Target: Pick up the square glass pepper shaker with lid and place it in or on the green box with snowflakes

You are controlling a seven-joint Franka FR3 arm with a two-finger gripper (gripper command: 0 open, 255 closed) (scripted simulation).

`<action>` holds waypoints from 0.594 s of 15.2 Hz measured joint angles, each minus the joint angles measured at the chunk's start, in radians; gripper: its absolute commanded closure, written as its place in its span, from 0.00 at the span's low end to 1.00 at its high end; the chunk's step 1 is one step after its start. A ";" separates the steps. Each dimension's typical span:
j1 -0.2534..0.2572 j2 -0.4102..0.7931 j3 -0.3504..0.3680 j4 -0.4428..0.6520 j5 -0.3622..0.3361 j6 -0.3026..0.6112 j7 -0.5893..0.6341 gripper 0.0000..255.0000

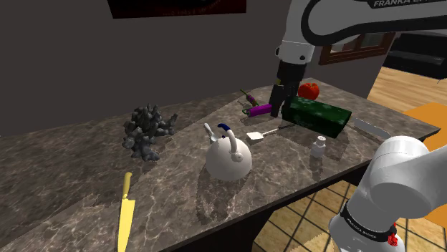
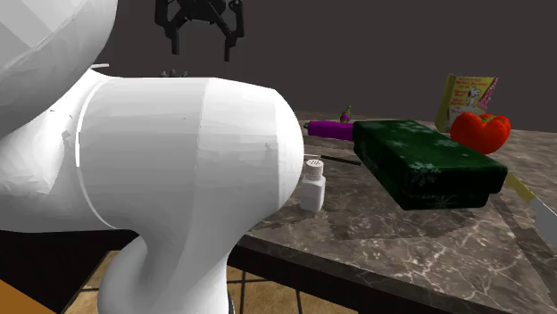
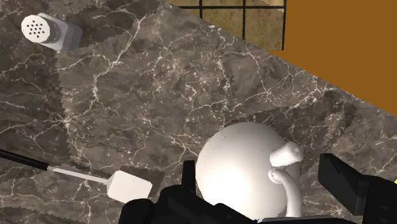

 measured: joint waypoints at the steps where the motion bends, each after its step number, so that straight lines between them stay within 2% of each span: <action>1: 0.000 0.000 0.000 0.000 0.000 0.000 0.000 0.00; 9: -0.077 -0.139 -0.081 -0.210 -0.122 0.079 -0.109 0.00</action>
